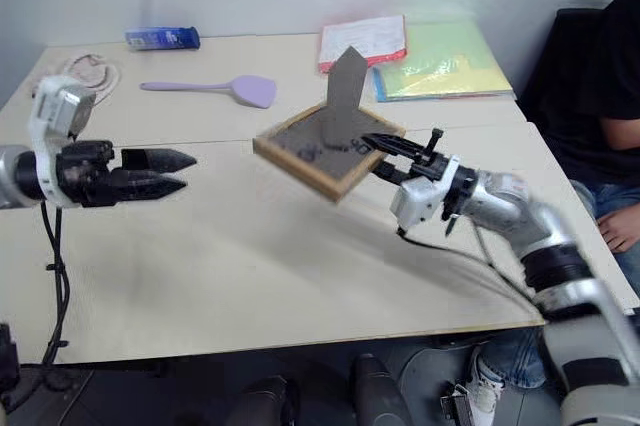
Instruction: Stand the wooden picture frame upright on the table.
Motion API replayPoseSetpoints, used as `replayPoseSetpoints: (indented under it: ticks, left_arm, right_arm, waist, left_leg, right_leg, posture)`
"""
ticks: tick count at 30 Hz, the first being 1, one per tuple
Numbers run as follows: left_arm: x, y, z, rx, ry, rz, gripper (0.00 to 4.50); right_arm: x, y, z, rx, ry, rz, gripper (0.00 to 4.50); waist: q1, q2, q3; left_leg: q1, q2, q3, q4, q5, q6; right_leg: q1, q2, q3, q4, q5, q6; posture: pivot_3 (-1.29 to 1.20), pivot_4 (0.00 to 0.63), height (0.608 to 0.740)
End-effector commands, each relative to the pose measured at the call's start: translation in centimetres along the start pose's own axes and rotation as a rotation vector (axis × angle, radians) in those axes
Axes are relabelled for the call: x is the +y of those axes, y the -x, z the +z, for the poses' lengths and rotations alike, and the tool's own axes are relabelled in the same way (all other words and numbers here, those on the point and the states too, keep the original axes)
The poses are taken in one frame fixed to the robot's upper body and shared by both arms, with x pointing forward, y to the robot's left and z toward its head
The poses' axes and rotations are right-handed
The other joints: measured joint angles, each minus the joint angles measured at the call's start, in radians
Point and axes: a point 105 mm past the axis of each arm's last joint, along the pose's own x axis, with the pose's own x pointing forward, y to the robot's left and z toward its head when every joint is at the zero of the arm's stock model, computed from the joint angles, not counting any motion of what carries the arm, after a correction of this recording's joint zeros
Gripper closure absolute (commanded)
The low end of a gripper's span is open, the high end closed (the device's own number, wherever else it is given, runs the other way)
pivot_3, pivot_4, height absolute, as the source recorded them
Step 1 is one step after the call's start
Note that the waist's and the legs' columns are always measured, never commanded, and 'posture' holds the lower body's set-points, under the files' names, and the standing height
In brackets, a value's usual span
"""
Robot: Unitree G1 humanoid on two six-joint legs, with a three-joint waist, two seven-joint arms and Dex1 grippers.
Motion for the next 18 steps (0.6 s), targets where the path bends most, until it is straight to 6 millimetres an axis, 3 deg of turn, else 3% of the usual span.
replayPoseSetpoints:
  ticks: [1, 4, 7, 13, 16, 18]
  left_arm:
    - [0.4, -0.5, 0.8, -0.035, -0.183, 0.1, 0.0]
    - [1.1, -1.0, 0.6, -0.057, -0.243, 0.154, 0.0]
    - [1.2, -1.1, 1.0, -0.091, -0.252, 0.164, 0.0]
    - [0.9, -1.3, 1.1, -0.094, -0.245, 0.14, 0.0]
    - [0.8, -1.4, 1.1, -0.092, -0.241, 0.133, 0.0]
    - [0.8, -1.5, 1.1, -0.088, -0.235, 0.127, 0.0]
  right_arm:
    - [0.7, -1.3, 2.9, -0.108, -0.491, 0.054, 3.25]
    - [2.3, -1.6, 2.5, -0.069, -0.799, 0.086, 3.25]
    - [3.9, -1.4, 1.5, -0.042, -0.993, 0.098, 3.25]
    - [6.6, -0.8, -1.6, 0.03, -1.167, 0.079, 3.25]
    - [7.5, -0.2, -2.5, 0.063, -1.148, 0.09, 3.25]
    - [8.2, 0.3, -2.9, 0.084, -1.126, 0.108, 2.54]
  waist:
    - [0.016, 0.0, 0.0]
    - [0.032, 0.0, 0.0]
    - [0.049, 0.0, 0.0]
    - [0.052, 0.0, 0.0]
    - [0.049, 0.0, 0.0]
    - [0.05, -0.001, 0.0]
  left_leg:
    - [0.0, 0.0, -0.001, 0.0, 0.0, 0.0]
    - [0.0, 0.0, -0.001, 0.001, -0.001, 0.001]
    - [0.0, -0.001, -0.001, 0.0, -0.001, 0.001]
    - [-0.001, -0.002, 0.0, 0.0, -0.002, 0.001]
    - [0.0, -0.002, 0.0, 0.0, -0.002, 0.001]
    - [0.0, -0.002, 0.0, 0.0, -0.002, 0.001]
  right_leg:
    - [0.0, 0.0, -0.001, 0.0, 0.0, 0.0]
    - [0.0, -0.001, -0.001, 0.0, 0.0, 0.0]
    - [-0.001, -0.001, -0.001, -0.001, 0.0, 0.0]
    - [-0.001, -0.001, -0.001, -0.001, 0.0, 0.0]
    - [-0.001, -0.001, -0.001, 0.0, 0.0, 0.0]
    - [-0.001, -0.001, -0.001, 0.0, 0.0, 0.0]
  posture:
    - [0.0, 0.15, 0.74]
    - [0.0, 0.15, 0.74]
    - [0.0, 0.15, 0.74]
    - [0.0, 0.15, 0.74]
    - [0.0, 0.15, 0.74]
    - [0.0, 0.15, 0.74]
